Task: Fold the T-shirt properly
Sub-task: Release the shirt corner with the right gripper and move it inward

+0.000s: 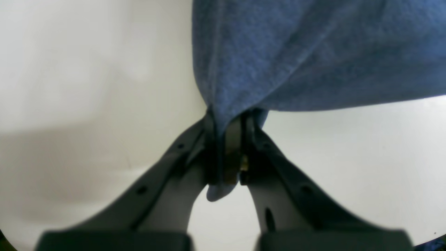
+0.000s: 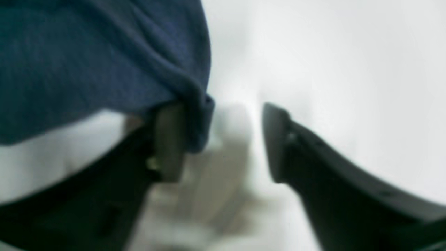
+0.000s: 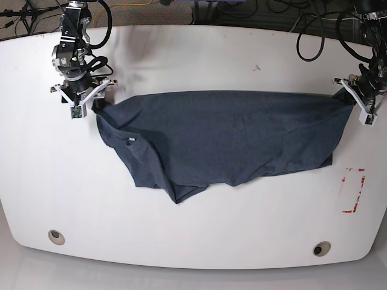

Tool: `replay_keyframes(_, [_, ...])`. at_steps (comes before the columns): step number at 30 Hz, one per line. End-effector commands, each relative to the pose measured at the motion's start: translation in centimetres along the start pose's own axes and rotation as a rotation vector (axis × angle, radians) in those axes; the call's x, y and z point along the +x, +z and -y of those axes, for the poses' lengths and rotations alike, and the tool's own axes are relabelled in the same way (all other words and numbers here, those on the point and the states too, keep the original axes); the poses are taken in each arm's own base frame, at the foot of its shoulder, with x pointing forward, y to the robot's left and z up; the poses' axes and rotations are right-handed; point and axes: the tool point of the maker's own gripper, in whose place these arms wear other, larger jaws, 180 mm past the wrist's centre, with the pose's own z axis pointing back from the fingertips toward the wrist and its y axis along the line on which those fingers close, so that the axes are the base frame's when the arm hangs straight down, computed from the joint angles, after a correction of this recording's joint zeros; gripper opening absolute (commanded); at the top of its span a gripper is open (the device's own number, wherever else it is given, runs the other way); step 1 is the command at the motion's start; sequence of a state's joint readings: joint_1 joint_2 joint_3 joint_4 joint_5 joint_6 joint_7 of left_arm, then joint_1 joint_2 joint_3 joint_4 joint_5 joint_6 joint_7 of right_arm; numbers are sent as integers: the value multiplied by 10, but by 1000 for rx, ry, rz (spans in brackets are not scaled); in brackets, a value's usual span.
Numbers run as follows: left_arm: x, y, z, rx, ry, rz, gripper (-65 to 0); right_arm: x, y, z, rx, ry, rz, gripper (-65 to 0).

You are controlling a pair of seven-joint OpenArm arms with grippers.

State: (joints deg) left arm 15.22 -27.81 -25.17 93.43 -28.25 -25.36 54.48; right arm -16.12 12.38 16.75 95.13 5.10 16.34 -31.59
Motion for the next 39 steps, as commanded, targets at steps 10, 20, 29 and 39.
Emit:
replay_keyframes(10, [9, 2, 0, 4, -3, 32, -650, 78, 31, -61, 120, 65, 233, -75])
replay_keyframes(20, [9, -2, 8, -16, -20, 23, -650, 97, 27, -126, 278, 170, 257, -75])
replay_keyframes(29, [9, -2, 8, -16, -20, 25, -650, 99, -1, -140, 169, 403, 227, -75])
replay_keyframes(39, [10, -2, 9, -17, -21, 26, -650, 104, -31, -135, 84, 537, 236, -75])
